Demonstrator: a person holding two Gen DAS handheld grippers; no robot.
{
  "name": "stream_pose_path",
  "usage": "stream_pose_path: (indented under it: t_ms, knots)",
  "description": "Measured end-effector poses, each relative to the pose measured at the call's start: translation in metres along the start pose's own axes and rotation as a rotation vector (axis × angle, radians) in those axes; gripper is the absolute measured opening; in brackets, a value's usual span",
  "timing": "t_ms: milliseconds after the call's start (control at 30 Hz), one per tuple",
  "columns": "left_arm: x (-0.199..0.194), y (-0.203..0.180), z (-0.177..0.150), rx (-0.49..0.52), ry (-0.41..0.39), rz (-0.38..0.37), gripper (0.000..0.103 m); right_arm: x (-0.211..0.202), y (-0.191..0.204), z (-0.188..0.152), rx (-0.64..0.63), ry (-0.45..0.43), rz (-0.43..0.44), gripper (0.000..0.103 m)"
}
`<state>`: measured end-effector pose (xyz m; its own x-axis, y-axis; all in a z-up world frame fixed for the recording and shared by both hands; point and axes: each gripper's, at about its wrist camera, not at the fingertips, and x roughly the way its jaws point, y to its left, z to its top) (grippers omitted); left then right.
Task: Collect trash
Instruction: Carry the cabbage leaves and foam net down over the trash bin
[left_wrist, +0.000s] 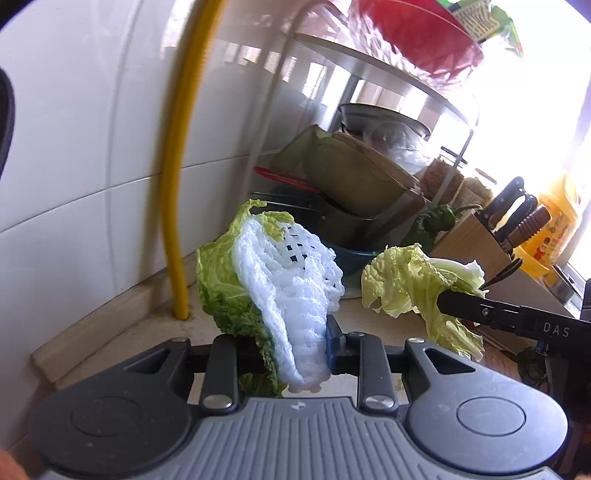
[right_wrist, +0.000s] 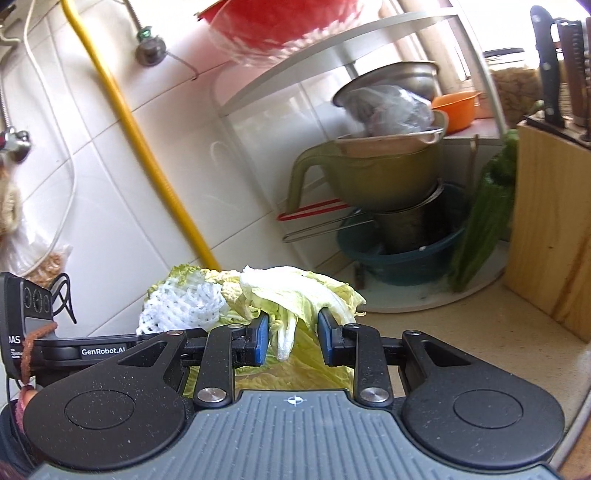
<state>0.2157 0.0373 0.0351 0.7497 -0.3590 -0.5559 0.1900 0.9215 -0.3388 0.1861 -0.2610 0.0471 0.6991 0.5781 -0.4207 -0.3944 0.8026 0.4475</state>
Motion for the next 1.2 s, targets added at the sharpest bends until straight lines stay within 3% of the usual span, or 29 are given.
stream_pose_path:
  t_ms: [533, 933, 1200]
  knots:
    - [-0.079, 0.055, -0.029, -0.097, -0.089, 0.1, 0.025, 0.031, 0.068, -0.01, -0.09, 0.07, 0.15, 0.036]
    - [-0.157, 0.098, -0.059, -0.154, -0.14, 0.228, 0.025, 0.058, 0.151, -0.034, -0.154, 0.145, 0.285, 0.036]
    - [-0.189, 0.119, -0.082, -0.191, -0.135, 0.28, 0.025, 0.071, 0.198, -0.057, -0.194, 0.208, 0.358, 0.036]
